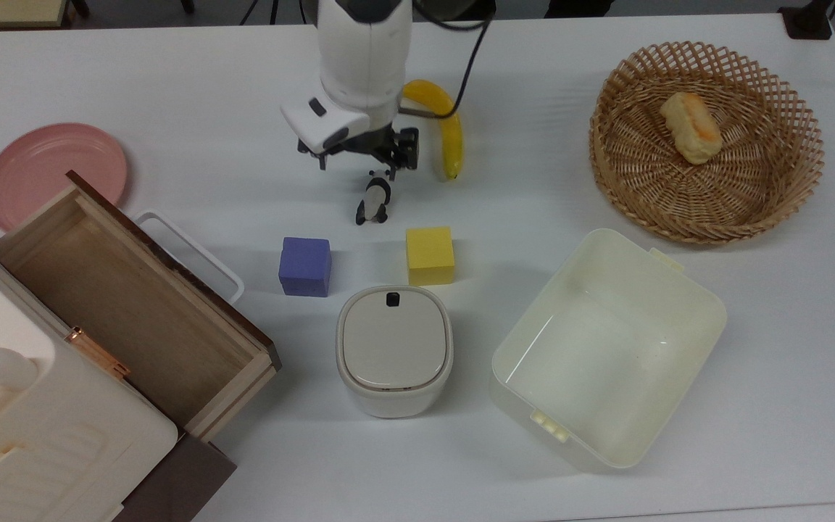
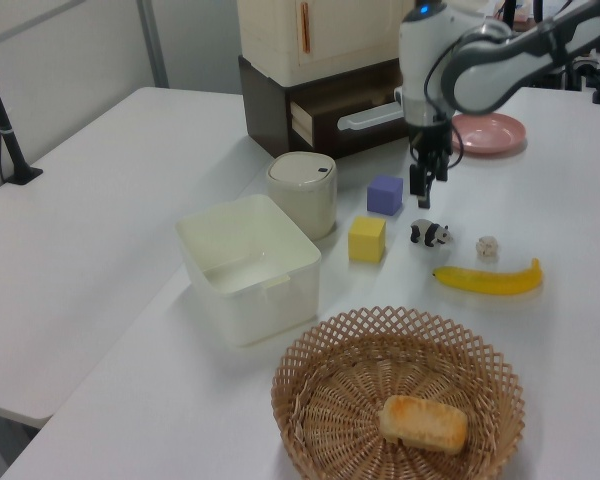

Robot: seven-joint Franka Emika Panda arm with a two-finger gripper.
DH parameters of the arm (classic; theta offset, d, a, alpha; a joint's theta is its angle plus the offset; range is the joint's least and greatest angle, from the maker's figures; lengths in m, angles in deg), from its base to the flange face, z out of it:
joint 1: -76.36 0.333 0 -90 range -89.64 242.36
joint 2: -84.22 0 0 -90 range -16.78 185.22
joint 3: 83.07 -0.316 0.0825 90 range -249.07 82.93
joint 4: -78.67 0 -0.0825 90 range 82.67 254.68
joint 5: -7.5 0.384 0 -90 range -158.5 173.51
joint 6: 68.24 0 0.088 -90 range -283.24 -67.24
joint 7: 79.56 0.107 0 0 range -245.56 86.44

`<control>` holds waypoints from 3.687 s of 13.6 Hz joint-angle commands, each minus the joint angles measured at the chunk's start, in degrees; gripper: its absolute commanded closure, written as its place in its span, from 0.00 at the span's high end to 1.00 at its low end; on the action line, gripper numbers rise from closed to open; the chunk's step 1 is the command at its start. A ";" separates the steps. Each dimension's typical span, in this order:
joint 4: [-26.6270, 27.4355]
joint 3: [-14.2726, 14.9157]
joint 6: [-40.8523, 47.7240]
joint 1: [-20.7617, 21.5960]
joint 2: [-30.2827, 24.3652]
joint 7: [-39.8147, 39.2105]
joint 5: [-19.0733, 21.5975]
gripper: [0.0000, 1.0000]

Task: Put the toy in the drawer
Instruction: 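Move the open gripper over the panda toy and lower it, then close the gripper on the panda toy and lift it, then carry the panda toy over the open drawer and lower it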

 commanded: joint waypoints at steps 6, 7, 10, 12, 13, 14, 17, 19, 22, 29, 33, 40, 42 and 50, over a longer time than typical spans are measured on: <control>0.94 0.42 -5.54 1.11 4.85 4.06 1.11 0.68; 0.94 0.42 -5.45 1.29 4.86 4.06 1.11 0.50; 0.94 0.42 -5.27 1.73 4.77 4.14 1.20 0.16; 0.76 0.42 -4.84 1.73 4.51 4.14 1.20 0.00; 0.85 0.42 -4.48 1.82 3.98 4.14 1.20 0.00; 0.33 0.42 -2.04 1.47 2.67 3.71 1.20 0.00; -4.14 0.77 4.73 0.94 0.90 1.26 1.03 0.00; -11.42 1.03 9.74 -0.98 1.34 -1.38 0.85 0.00; -18.80 1.12 9.85 -3.62 1.43 -5.49 -0.11 0.00; -28.15 1.12 8.79 -7.50 2.13 -27.73 -7.92 0.01; -28.24 1.21 1.07 -8.55 4.14 -31.27 -12.76 0.02; -28.24 1.21 -12.37 -12.41 7.66 -39.00 -16.73 0.05; -28.15 1.21 -15.72 -13.47 8.54 -40.94 -16.73 0.14; -27.89 1.12 -16.70 -13.56 10.31 -40.50 -16.64 0.75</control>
